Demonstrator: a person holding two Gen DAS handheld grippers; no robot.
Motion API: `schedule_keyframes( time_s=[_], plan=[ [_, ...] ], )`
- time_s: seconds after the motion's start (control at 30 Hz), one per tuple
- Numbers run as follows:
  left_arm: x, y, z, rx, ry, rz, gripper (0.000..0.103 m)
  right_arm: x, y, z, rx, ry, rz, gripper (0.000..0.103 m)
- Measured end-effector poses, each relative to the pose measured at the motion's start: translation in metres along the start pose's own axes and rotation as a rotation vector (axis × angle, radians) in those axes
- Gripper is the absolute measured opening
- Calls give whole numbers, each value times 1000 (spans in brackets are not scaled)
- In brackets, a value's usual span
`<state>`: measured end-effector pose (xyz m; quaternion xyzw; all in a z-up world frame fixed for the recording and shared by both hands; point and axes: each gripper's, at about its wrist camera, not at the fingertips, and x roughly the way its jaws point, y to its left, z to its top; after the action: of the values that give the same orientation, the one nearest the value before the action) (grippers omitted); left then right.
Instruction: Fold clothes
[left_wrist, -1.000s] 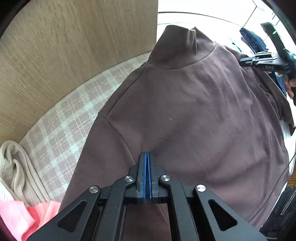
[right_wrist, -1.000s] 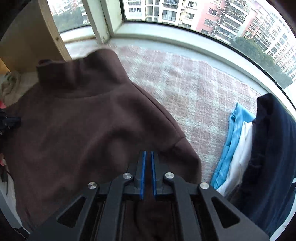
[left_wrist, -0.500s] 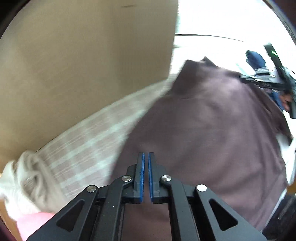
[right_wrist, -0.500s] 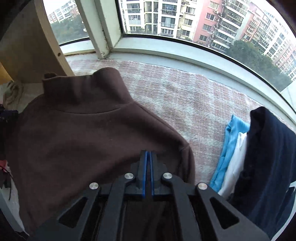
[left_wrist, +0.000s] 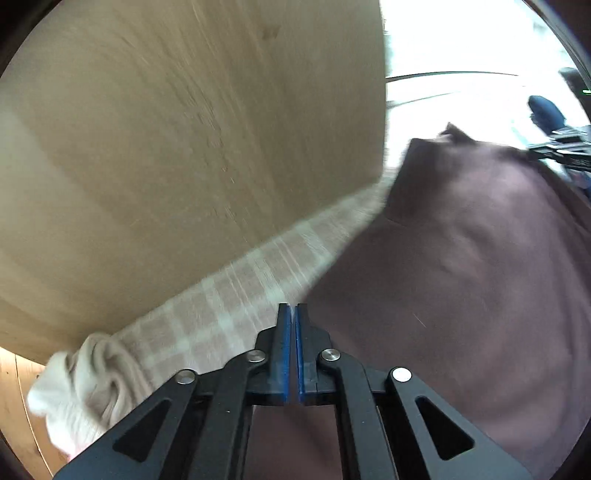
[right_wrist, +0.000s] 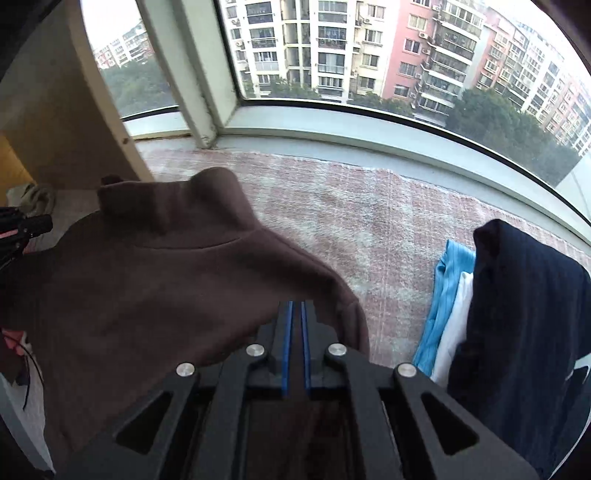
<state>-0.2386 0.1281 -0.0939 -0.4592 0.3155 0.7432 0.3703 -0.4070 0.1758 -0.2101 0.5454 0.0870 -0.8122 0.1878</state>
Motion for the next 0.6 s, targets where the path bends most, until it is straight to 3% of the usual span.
schedule_keyframes(
  time_s=[0.03,0.1,0.2,0.3,0.47,0.5,0.57,0.6],
  plan=[
    [-10,-1,-9,9,0,6,32,-2,-7,0,1,-2,17,30],
    [-18,-6,-19,22,14,7,42,-4,-23,-3,1,3,50,33],
    [-36,18,-36,32,72,67,42,0,-27,-3,-11,14,106,33],
    [-42,22,-57,26,120,83,42,28,12,4,-80,13,200,33],
    [-22,18,-82,74,190,88,41,61,94,24,-230,9,202,33],
    [-16,16,-85,86,197,91,39,71,107,27,-243,18,202,33],
    [-10,13,-87,81,197,85,8,89,130,33,-271,26,193,33],
    [-9,12,-86,69,194,76,6,97,139,35,-288,24,182,33]
  ],
)
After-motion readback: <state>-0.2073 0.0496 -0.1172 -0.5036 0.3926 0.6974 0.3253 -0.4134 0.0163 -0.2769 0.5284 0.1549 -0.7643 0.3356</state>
